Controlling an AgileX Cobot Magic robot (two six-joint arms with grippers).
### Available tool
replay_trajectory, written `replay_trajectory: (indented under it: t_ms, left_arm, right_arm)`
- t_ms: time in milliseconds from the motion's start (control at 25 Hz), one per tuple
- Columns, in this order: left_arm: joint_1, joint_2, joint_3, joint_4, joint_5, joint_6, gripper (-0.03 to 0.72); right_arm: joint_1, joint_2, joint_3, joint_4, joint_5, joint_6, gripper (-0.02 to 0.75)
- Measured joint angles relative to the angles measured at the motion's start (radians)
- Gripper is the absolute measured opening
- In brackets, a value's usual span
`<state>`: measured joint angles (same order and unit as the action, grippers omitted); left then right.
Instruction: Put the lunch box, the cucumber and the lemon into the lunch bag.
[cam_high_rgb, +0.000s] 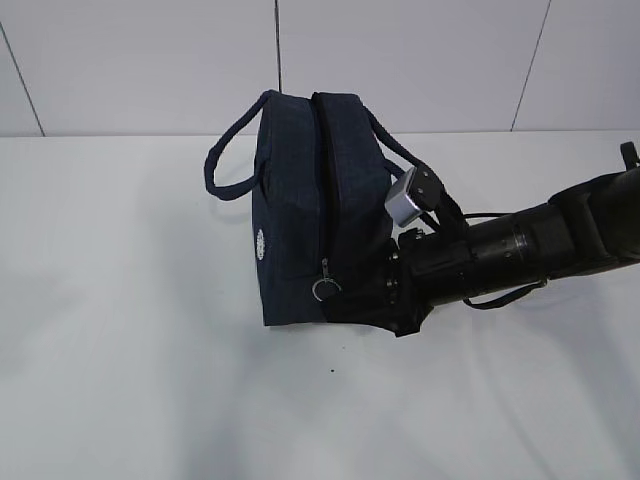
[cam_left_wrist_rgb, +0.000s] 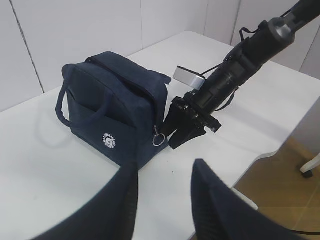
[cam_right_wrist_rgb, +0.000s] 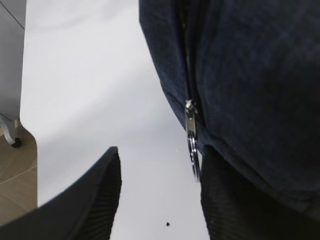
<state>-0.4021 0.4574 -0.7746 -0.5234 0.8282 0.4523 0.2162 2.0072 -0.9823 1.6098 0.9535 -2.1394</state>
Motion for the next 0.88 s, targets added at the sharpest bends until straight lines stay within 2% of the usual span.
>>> replay_trajectory:
  t_ms: [280, 640, 880]
  left_arm:
    - [0.000, 0.000, 0.000, 0.000, 0.000, 0.000, 0.239]
    - [0.000, 0.000, 0.000, 0.000, 0.000, 0.000, 0.239]
    - [0.000, 0.000, 0.000, 0.000, 0.002, 0.000, 0.239]
  right_arm:
    - [0.000, 0.000, 0.000, 0.041, 0.002, -0.002, 0.387]
    - [0.004, 0.000, 0.000, 0.009, 0.002, 0.010, 0.386]
    - [0.052, 0.000, 0.000, 0.024, -0.050, 0.008, 0.386]
